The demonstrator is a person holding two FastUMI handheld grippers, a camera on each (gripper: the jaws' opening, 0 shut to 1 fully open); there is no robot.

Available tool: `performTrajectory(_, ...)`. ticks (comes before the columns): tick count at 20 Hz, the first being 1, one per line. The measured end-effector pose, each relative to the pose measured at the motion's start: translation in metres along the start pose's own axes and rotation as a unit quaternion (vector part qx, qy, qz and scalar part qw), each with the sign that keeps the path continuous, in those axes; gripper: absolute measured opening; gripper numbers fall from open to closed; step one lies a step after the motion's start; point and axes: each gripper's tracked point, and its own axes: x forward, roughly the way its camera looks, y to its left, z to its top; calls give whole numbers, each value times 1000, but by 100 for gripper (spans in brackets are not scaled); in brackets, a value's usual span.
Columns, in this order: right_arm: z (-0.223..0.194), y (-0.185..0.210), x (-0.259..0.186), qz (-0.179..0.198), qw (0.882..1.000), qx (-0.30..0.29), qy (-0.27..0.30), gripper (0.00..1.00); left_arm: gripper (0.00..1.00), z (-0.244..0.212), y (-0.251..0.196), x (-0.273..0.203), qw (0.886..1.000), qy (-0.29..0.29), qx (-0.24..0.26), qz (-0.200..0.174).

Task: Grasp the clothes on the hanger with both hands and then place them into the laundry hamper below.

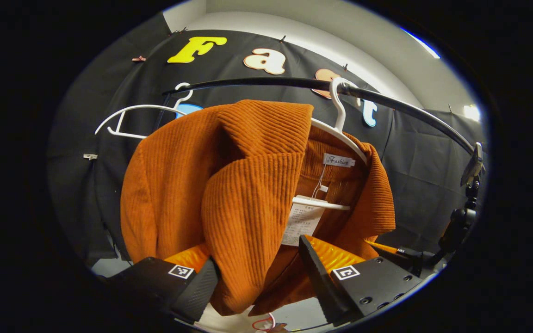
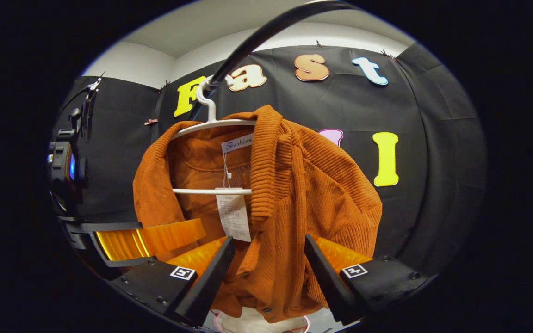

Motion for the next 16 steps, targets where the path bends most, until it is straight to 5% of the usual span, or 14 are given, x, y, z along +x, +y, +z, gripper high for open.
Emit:
performTrajectory(4,0,-8,24,6,1000,27,-5,98,93,4,8,12,1000,-1,-12,14)
performTrajectory(6,1,-15,34,3,1000,30,-6,96,63,8,20,13,999,-3,-15,31)
performTrajectory(9,-1,-31,48,6,1000,24,-1,47,16,13,40,16,997,-11,-13,69)
performTrajectory(11,0,-37,51,23,999,34,-1,14,11,17,45,18,997,-12,-6,80)
performTrajectory(16,11,-64,54,49,995,83,-15,14,10,36,72,4,990,-31,21,134)
